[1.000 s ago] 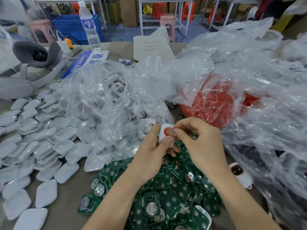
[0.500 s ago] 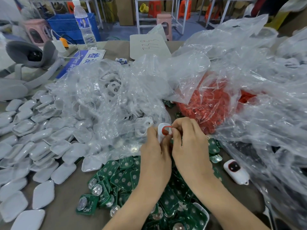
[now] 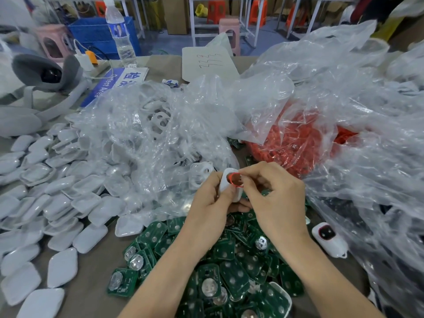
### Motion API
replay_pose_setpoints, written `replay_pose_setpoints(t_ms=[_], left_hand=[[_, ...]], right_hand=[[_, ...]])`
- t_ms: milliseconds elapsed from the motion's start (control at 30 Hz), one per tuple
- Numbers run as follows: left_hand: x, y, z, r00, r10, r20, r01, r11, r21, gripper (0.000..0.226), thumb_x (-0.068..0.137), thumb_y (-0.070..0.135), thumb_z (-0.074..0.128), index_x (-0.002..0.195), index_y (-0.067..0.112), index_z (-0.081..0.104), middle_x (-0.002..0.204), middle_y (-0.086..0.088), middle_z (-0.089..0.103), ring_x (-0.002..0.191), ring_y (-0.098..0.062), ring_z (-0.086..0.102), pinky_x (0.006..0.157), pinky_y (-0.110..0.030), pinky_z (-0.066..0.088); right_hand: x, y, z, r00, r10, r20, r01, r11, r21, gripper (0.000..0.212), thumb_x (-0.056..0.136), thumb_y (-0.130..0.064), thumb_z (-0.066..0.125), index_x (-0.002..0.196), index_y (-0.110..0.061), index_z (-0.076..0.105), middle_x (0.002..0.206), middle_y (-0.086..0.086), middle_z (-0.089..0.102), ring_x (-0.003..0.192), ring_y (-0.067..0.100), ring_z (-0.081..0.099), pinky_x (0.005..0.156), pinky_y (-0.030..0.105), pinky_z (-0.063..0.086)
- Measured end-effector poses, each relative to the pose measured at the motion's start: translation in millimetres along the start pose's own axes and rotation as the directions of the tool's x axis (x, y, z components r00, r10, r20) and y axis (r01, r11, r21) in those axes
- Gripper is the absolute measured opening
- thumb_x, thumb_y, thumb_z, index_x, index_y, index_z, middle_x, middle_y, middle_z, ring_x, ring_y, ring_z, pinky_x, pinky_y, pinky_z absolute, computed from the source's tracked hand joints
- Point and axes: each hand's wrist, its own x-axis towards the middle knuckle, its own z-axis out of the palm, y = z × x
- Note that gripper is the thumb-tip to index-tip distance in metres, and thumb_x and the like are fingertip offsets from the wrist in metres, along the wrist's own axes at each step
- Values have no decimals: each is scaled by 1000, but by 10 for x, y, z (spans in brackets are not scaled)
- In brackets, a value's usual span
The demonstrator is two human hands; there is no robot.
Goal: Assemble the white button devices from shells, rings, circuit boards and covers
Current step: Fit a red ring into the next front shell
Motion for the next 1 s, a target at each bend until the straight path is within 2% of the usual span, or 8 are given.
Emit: replay_pose_setpoints(t_ms=[200,300,433,633,867,1000], left_hand=[[5,5,-12,999,-20,26,21,999,-42,19,102,6,44,113,4,58,95,-4,73,85,-15,71,75,-24,57],[0,4,-16,999,-15,33,16,1000,-27,17,99,3,49,113,4,58,97,-7,73,86,-16,73,74,-22,56],[-1,-6,-18,1000,-11,27,11,1000,-20,17,97,3,53,112,6,60,95,-3,75,86,-15,73,74,-20,56],[11,-13,-25,1000,-24,16,24,999,-38,15,97,4,54,111,5,61,98,-10,74,88,-19,73,76,-22,57],[13,-15,-27,1000,-27,15,27,999,-37,16,97,3,53,111,3,60,96,-10,74,88,-20,73,76,-23,57],[9,-15,-23,999,-30,17,31,999,-31,16,97,4,54,111,3,60,96,-10,74,89,-18,73,75,-22,57]], right_hand=[[-5,-28,-7,1000,-4,-25,4,1000,13,17,79,1,74,81,-16,75,73,-4,62,71,9,57,62,15,45],[-8,-41,-6,1000,9,-30,-8,1000,22,17,78,1,74,81,-16,76,74,-4,62,71,10,57,63,17,46],[-6,-47,-9,999,37,-31,-34,997,68,18,78,-1,74,80,-18,76,72,-5,63,69,10,59,61,20,48],[-1,-46,-23,993,117,-5,-116,985,125,14,79,-8,74,80,-21,76,75,-7,67,69,10,64,63,29,52],[13,-54,-33,984,179,24,-180,968,174,12,79,-13,73,78,-25,76,73,-5,70,68,10,66,63,34,55],[9,-60,-36,987,158,6,-157,973,167,14,79,-12,73,77,-26,75,73,-8,68,68,8,65,62,26,53]])
